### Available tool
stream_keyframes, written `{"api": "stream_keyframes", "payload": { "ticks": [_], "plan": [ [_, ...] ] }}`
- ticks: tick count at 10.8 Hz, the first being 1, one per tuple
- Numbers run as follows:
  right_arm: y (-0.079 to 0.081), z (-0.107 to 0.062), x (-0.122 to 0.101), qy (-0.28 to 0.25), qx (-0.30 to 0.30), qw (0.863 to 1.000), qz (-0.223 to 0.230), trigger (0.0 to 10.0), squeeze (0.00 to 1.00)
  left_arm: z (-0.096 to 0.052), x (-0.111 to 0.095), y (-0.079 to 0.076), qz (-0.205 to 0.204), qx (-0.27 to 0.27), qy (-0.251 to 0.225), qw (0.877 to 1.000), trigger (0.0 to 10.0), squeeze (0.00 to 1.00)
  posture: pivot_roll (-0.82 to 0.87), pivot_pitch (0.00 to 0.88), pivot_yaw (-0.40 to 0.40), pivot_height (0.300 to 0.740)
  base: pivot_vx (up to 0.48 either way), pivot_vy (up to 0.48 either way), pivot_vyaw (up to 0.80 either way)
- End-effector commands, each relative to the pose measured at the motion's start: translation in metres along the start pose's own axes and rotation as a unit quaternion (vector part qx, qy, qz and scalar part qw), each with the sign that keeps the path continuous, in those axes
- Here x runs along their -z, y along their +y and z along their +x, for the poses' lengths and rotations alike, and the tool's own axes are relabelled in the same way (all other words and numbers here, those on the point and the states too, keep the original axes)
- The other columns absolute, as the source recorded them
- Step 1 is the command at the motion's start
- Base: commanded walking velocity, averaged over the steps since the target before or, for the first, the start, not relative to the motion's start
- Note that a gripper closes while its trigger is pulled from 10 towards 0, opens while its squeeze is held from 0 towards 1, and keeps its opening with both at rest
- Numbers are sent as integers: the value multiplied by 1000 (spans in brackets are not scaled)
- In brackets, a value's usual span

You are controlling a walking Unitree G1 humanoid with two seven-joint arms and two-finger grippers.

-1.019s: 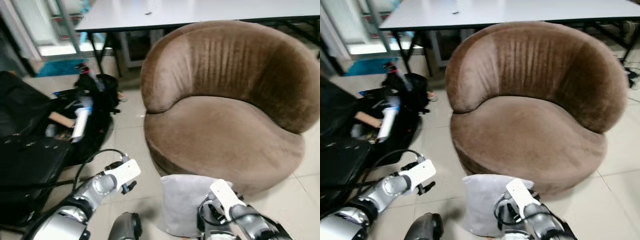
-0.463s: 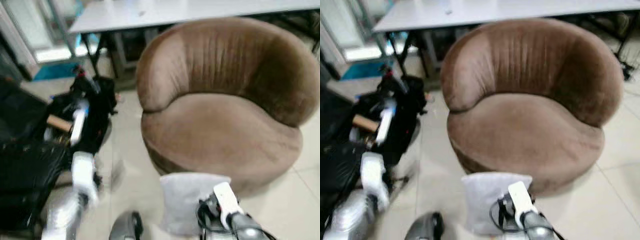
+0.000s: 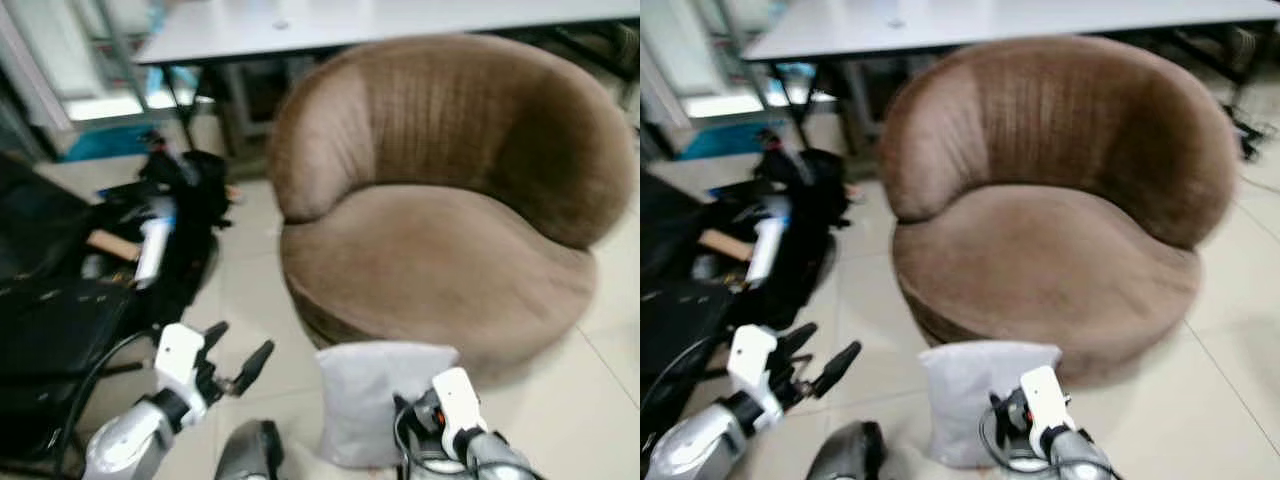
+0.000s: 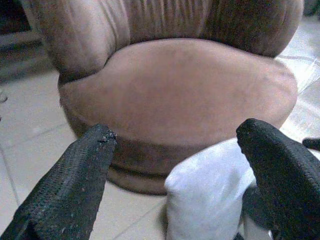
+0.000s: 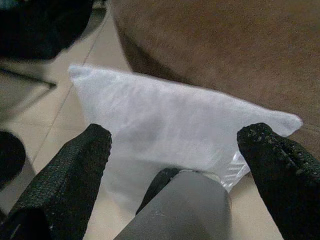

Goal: Move the pillow to the sofa from floor

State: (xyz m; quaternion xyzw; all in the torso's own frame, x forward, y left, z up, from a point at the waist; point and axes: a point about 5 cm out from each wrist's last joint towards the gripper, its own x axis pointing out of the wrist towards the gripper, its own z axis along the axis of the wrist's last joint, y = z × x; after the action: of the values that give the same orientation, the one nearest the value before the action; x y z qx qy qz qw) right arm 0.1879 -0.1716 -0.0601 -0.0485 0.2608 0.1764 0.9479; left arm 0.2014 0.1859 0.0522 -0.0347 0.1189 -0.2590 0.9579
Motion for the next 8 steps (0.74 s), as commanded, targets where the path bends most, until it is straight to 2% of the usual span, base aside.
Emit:
{"api": "stream_keyframes", "payload": {
  "ticks": [1,3,4,5,6,7,8],
  "plan": [
    [6,-3,8,12,-7,1000,-8,10000,0,1,-3,2,5,-2,0,1000,10000,0,-134,0,124,612,0,0,0],
    [3,-2,2,2,14,998,-58,10000,0,11,-17,16,-8,-59,-65,996,10000,0,-131,0,125,612,0,0,0],
    [1,-2,-2,-20,30,998,-53,10000,0,14,-25,18,-1,-73,-103,992,10000,0,-129,0,123,612,0,0,0],
    [0,-1,-5,-32,28,998,-48,10000,0,16,-31,18,21,-89,-123,988,10000,0,-125,0,122,612,0,0,0],
    [0,-1,-6,-35,32,998,-42,10000,0,19,-32,17,21,-96,-130,987,10000,0,-123,0,120,612,0,0,0],
    [1,1,-8,-36,21,999,-28,10000,0,28,-46,15,40,-107,-156,981,10000,0,-114,0,113,612,0,0,0],
    [-1,1,-9,-41,37,998,-33,10000,0,35,-55,17,53,-112,-174,977,10000,0,-115,0,114,612,0,0,0]
  ]
}}
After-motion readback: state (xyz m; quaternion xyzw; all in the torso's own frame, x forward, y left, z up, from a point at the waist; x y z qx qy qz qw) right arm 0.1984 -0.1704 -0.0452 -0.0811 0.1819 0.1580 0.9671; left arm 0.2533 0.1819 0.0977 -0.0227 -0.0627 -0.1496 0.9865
